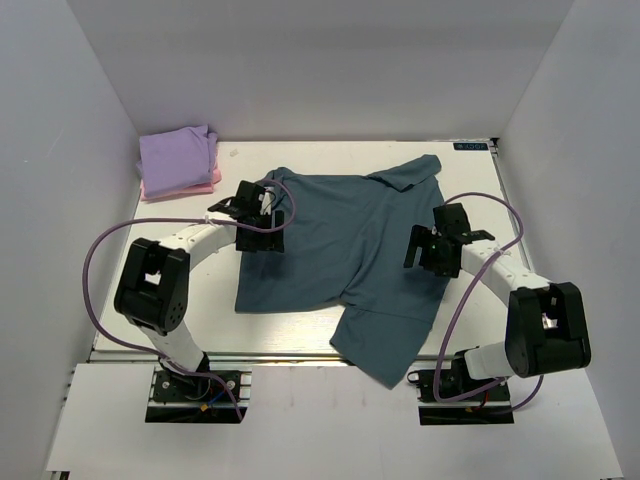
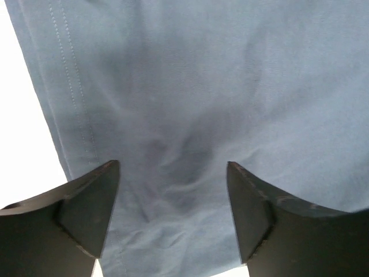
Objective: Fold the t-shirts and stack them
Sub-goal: Flatten out the tshirt
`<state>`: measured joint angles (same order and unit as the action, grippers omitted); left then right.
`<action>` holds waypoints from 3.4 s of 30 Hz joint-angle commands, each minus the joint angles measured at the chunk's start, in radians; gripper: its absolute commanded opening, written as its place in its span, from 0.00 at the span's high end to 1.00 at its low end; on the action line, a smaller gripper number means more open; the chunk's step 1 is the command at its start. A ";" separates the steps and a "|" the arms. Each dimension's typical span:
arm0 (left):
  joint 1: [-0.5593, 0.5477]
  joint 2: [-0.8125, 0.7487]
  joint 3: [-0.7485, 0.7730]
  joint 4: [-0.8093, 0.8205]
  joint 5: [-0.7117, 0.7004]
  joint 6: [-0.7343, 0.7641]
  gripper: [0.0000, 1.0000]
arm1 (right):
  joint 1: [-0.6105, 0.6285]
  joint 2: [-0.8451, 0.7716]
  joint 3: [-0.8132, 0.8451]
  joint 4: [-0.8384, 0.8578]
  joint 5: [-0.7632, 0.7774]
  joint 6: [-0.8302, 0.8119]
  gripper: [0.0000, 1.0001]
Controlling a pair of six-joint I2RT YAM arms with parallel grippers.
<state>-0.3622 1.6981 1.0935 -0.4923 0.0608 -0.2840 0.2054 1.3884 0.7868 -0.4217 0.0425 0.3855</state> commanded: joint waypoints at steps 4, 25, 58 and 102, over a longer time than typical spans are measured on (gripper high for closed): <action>-0.003 0.005 -0.011 0.018 0.007 0.002 0.24 | 0.005 0.027 0.014 -0.017 0.023 -0.005 0.10; -0.003 -0.121 -0.020 0.046 0.031 -0.027 1.00 | 0.005 0.037 0.014 -0.015 0.062 -0.020 0.10; 0.006 0.442 0.741 0.049 0.051 0.247 1.00 | 0.002 0.123 0.055 -0.012 0.122 -0.036 0.10; 0.146 0.058 -0.003 0.031 -0.155 -0.161 0.50 | 0.003 0.074 0.011 -0.028 0.086 -0.048 0.10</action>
<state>-0.2237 1.7596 1.0775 -0.4698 -0.0891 -0.4427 0.2054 1.4910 0.8032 -0.4438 0.1173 0.3374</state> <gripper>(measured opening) 0.522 0.905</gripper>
